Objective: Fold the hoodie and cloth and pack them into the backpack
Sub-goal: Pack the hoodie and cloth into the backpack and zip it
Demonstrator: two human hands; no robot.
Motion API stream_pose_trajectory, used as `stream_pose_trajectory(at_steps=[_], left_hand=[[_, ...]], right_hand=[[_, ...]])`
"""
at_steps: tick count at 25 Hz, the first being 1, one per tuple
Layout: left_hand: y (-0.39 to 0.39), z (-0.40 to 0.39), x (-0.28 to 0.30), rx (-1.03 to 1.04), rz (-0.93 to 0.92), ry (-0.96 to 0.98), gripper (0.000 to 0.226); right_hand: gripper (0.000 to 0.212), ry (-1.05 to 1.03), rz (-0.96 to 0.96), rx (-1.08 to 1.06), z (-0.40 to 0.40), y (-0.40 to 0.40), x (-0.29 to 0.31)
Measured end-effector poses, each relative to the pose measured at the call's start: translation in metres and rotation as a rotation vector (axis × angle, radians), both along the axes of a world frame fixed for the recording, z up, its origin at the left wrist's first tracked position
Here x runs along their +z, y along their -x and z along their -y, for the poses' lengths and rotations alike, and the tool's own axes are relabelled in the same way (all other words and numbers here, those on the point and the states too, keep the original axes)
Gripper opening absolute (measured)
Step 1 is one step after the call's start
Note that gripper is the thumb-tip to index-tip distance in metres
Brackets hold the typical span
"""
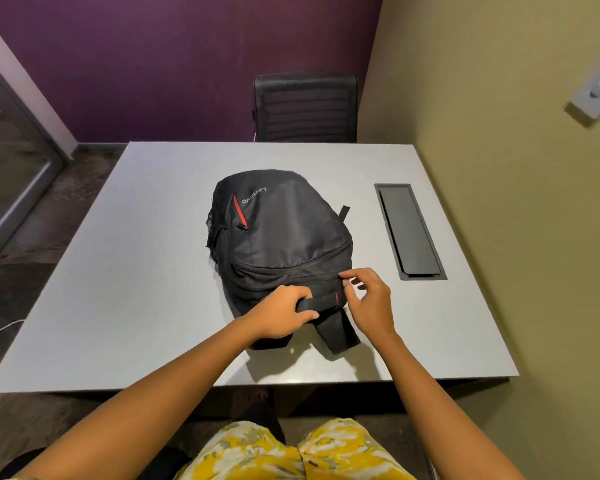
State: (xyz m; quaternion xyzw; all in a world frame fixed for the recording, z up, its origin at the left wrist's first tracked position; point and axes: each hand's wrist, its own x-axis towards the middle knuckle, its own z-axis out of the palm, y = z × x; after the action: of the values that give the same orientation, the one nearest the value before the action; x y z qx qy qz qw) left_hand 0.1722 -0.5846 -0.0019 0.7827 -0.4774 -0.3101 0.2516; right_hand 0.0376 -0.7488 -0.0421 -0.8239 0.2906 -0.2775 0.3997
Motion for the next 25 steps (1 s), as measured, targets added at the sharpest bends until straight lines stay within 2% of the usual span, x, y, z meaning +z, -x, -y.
stream_pose_trajectory(at_steps=[3,7,11,16,18,20,23,25], left_hand=[[-0.002,0.037,0.038,-0.006,-0.025,0.091,0.028],[-0.007,0.087,0.086,0.019,-0.140,0.233,0.023],[-0.023,0.134,0.123,0.069,-0.384,0.362,0.011],[-0.046,0.191,0.166,0.127,-0.614,0.508,0.020],[-0.052,0.205,0.179,0.160,-0.716,0.576,0.022],[-0.053,0.216,0.187,0.185,-0.817,0.648,0.024],[-0.042,0.223,0.189,0.182,-0.957,0.758,0.025],[-0.027,0.227,0.188,0.132,-1.028,0.780,0.029]], right_hand=[[0.017,-0.057,0.133,-0.196,0.014,-0.011,0.023],[0.018,-0.123,0.281,-0.315,0.035,-0.030,0.064],[0.017,-0.092,0.371,-0.376,0.059,-0.045,0.103],[0.017,0.016,0.422,-0.479,0.062,-0.050,0.127],[0.023,0.029,0.388,-0.447,0.058,-0.047,0.123],[0.051,-0.031,0.347,-0.384,0.054,-0.042,0.114],[0.113,-0.093,0.286,-0.375,0.035,-0.037,0.093],[0.138,-0.170,0.225,-0.385,0.021,-0.038,0.083]])
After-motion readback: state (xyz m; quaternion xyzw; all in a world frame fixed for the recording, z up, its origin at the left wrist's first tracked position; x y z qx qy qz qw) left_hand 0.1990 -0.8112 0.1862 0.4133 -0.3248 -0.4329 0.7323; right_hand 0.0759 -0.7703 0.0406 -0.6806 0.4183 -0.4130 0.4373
